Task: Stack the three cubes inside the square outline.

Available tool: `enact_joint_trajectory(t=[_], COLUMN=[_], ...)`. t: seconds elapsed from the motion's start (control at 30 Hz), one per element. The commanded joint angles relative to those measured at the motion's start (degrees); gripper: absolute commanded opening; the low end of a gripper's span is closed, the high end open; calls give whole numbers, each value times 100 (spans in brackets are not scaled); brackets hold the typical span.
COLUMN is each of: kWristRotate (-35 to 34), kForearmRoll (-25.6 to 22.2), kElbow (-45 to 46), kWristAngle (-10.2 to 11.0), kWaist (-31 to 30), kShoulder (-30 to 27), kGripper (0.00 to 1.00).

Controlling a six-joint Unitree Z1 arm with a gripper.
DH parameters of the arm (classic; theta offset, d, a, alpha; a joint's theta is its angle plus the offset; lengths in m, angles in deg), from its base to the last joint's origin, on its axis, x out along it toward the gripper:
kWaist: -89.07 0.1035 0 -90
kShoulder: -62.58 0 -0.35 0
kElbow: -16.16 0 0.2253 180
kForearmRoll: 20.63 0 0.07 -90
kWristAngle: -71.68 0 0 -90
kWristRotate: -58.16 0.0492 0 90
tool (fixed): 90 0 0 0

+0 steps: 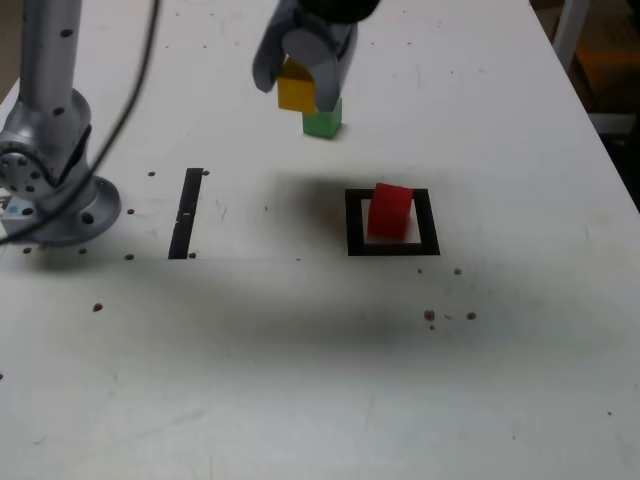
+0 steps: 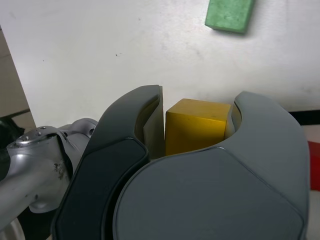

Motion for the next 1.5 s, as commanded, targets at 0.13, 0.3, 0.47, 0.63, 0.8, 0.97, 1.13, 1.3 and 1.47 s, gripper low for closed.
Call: enact_joint_trajectory(t=[0.13, 0.3, 0.47, 0.63, 0.8, 0.97, 1.13, 1.3, 1.47], kWristRotate=[-284, -392, -392, -423, -457, -464, -488, -498, -507], kForearmRoll=[-157, -157, -194, -223, -220, -216, -223, -219, -206], kElbow=[-331, -871, -1298, -1460, -1524, -1636, -1727, -1728, -1694], kWristAngle=[-229, -432, -526, -607, -627, -607, -567, -492, -477], kWaist=[-245, -514, -697, -807, -867, -906, -956, -962, -973], kShoulder=[-13, 202, 545, 882, 1030, 1130, 1321, 1427, 1512], kGripper=[18, 18, 18, 18, 18, 18, 18, 18, 18])
